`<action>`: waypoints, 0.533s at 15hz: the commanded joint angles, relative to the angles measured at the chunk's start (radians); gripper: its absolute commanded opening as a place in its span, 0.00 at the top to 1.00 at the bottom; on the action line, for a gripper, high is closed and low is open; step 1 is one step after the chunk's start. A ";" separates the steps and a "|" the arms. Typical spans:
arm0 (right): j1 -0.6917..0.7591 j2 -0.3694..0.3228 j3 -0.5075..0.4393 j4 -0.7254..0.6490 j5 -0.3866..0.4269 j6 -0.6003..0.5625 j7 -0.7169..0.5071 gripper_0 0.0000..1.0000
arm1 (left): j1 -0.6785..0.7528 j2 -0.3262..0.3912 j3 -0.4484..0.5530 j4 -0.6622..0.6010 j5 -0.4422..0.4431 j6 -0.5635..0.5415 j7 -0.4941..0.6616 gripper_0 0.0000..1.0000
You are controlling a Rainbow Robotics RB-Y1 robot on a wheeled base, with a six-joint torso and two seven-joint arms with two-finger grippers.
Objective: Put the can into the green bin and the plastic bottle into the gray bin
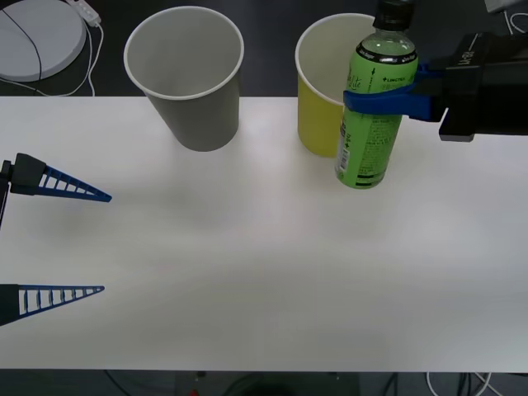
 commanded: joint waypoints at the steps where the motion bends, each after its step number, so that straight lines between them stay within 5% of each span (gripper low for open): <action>1: -0.083 0.011 0.046 0.033 -0.002 -0.032 0.000 1.00 | 0.000 0.000 0.000 0.000 0.000 0.000 0.000 0.00; 8: -0.267 0.107 0.056 0.096 0.073 -0.247 -0.117 1.00 | 0.000 0.000 0.000 0.000 0.000 0.000 0.000 0.00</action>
